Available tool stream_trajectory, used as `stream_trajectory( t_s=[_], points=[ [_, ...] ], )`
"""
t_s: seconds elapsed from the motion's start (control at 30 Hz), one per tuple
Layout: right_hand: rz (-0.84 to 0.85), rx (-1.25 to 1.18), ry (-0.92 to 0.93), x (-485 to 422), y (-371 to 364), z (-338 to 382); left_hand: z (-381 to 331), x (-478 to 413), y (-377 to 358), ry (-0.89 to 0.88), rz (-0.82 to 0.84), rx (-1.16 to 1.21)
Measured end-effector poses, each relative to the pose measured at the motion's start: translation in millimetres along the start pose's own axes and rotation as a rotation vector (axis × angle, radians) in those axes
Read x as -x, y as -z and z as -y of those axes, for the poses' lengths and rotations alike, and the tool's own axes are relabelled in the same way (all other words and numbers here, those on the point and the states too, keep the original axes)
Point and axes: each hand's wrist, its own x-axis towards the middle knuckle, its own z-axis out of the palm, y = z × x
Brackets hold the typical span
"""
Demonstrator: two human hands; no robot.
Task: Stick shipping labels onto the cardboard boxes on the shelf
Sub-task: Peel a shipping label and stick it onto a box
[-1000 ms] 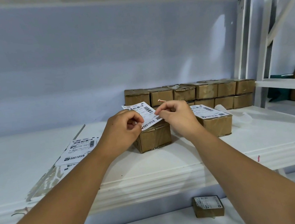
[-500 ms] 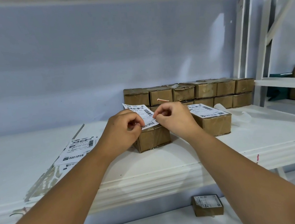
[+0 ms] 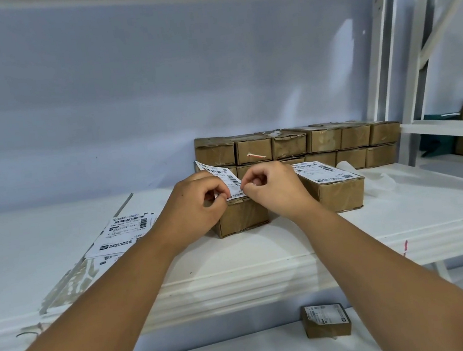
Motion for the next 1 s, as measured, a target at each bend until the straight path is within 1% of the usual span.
stream_trajectory(
  t_s=[0.2,0.33,0.5,0.67,0.83,1.0],
  points=[
    [-0.005,-0.016,-0.007,-0.1,-0.2,-0.5,0.3,0.1,-0.8,-0.053,-0.004,-0.066],
    [-0.011,-0.036,-0.013,-0.7,-1.3,-1.5,0.4,0.8,-2.8,-0.11,-0.003,-0.175],
    [0.022,-0.056,-0.02,0.0,0.2,0.4,0.5,1.6,-0.2,-0.057,-0.026,-0.352],
    [0.042,-0.063,-0.038,0.8,0.7,2.5,0.5,0.5,1.3,-0.031,-0.001,-0.312],
    [0.053,-0.08,-0.043,1.6,1.9,3.0,0.9,0.8,2.1,-0.061,0.014,-0.313],
    [0.06,-0.086,-0.05,1.0,2.7,2.4,6.1,-1.5,1.3,0.055,0.063,-0.242]
  ],
)
